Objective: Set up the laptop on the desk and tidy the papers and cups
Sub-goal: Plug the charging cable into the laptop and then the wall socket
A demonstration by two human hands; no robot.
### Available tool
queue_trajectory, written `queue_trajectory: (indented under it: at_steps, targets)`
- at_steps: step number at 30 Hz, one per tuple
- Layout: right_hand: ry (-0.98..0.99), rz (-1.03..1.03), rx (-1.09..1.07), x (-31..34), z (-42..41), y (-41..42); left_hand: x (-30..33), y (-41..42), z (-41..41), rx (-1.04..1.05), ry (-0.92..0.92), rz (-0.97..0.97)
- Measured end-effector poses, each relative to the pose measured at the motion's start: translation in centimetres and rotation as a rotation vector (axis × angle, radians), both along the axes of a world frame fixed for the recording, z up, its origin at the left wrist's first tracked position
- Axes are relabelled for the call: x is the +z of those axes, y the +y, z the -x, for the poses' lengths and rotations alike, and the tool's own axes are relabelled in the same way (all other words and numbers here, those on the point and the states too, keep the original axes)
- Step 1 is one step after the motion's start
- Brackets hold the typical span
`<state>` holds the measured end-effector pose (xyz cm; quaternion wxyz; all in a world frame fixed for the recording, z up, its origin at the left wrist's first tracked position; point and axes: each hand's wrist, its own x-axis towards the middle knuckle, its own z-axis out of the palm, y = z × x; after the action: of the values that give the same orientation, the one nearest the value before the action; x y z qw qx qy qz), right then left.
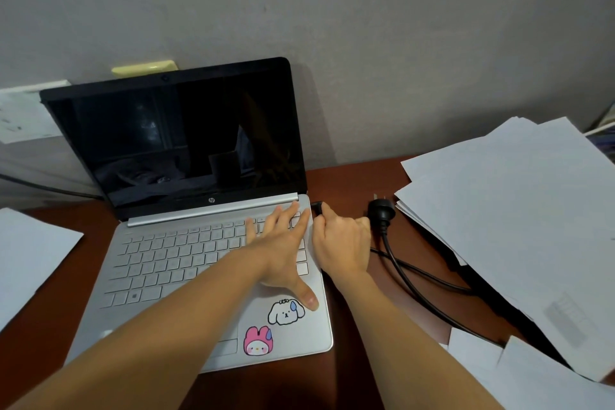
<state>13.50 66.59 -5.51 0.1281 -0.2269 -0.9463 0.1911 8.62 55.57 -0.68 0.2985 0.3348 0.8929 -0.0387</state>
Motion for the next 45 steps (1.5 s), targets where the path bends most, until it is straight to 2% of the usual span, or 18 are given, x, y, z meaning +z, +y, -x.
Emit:
queue_trajectory:
  at_steps: [45]
  targets:
    - [0.041,-0.059,-0.013,-0.72,0.16,-0.46,-0.28,0.01,0.20,0.024,-0.024,0.007]
